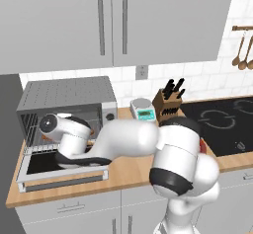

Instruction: Pick up the kebab skewer and baguette bread, and place them inside the toaster oven. Close the toaster oven door and start by setting the timer.

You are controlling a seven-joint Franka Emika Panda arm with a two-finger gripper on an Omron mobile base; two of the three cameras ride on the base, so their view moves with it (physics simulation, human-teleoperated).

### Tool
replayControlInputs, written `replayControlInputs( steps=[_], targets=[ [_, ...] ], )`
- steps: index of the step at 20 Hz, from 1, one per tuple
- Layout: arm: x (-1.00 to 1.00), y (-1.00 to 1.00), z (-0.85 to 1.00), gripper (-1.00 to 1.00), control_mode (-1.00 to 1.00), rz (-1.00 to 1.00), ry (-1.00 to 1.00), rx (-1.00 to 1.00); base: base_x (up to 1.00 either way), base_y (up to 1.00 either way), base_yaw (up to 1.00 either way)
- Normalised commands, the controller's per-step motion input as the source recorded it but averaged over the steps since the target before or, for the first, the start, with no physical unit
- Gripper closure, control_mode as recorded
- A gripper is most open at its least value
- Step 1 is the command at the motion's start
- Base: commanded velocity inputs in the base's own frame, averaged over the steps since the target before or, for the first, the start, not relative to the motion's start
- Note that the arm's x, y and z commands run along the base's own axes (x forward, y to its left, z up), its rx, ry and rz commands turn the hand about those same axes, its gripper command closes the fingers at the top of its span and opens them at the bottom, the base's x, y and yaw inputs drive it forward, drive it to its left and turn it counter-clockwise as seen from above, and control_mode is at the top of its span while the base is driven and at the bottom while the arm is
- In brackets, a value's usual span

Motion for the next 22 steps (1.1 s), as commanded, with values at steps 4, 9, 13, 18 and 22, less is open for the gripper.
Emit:
replayControlInputs(
  steps=[4,9,13,18,22],
  targets=[
    [-0.02,0.0,0.0,-1.0,-1.0,0.03,0.0,0.04,0.0,0.0,0.0],
    [-0.06,0.0,0.03,-1.0,-1.0,0.03,0.0,0.06,0.0,0.0,0.0],
    [-0.24,0.0,0.22,-1.0,-1.0,0.01,0.0,0.08,0.0,0.0,0.0],
    [-0.52,0.0,0.19,-1.0,-1.0,-0.01,0.0,0.1,0.0,0.0,0.0],
    [-0.81,-0.03,0.05,-1.0,-1.0,-0.33,0.05,0.11,0.0,0.0,0.0]
  ],
)
